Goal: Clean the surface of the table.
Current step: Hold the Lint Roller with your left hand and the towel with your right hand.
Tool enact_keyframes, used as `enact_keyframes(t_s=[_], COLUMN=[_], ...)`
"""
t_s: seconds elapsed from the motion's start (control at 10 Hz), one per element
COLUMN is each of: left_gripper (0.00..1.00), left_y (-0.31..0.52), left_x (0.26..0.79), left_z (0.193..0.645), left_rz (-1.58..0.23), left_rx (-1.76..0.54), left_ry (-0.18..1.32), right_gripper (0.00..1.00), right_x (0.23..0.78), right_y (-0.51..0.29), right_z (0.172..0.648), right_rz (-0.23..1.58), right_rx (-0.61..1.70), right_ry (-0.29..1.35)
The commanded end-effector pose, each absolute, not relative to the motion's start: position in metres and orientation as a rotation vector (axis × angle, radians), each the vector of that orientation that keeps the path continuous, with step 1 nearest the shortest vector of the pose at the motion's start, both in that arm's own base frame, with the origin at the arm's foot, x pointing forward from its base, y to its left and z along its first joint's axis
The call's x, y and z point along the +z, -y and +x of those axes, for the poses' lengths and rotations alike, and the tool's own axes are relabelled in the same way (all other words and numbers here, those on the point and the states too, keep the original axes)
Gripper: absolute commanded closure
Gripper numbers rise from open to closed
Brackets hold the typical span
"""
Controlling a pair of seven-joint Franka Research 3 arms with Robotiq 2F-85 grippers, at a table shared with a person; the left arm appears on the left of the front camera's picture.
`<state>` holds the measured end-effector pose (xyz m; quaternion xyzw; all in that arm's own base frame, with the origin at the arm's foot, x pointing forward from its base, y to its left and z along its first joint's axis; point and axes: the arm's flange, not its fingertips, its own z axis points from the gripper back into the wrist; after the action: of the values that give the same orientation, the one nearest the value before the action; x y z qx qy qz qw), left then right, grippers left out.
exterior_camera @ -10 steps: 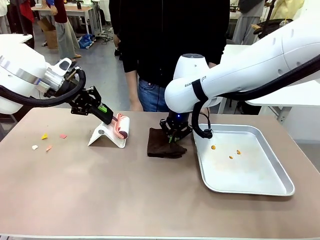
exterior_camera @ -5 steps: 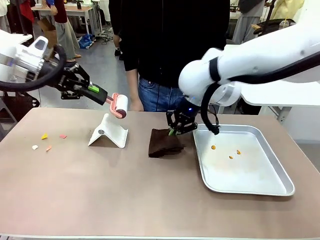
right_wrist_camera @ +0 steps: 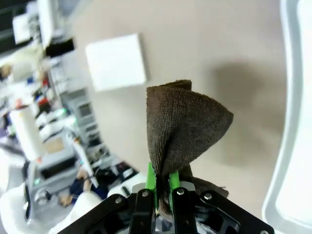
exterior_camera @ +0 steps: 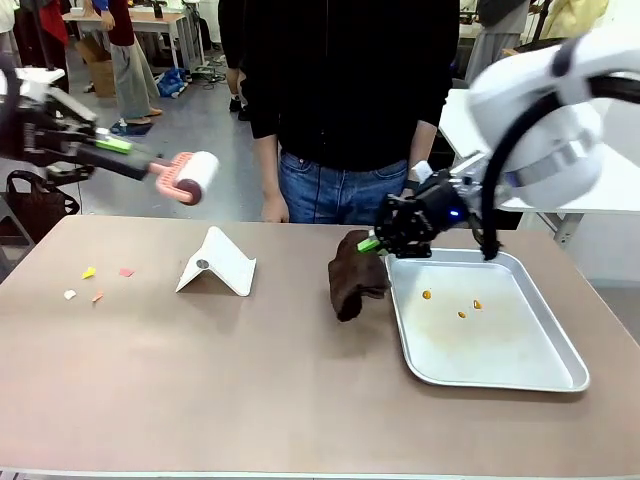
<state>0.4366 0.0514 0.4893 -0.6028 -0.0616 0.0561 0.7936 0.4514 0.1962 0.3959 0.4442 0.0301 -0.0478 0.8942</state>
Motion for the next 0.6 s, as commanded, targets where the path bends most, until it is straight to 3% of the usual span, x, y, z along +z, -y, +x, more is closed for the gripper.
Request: enact_keyframes(t_s=[0.0, 0.2, 0.5], left_gripper=[1.00, 1.00, 1.00], left_y=[-0.096, -0.138, -0.179], left_x=[0.488, 0.466, 0.419], left_z=[0.402, 0.382, 0.360], left_rz=[-1.393, -1.437, -1.486], left_rx=[0.132, 0.131, 0.062], left_ry=[0.092, 0.071, 0.176], right_gripper=[1.00, 1.00, 1.00], right_x=[0.390, 0.389, 0.391], right_y=[-0.151, -0.105, -0.016], right_z=[0.408, 0.377, 0.338], right_rz=[1.060, 1.147, 1.338], right_rx=[0.009, 0.079, -0.039], right_ry=[-0.057, 0.019, 0.120])
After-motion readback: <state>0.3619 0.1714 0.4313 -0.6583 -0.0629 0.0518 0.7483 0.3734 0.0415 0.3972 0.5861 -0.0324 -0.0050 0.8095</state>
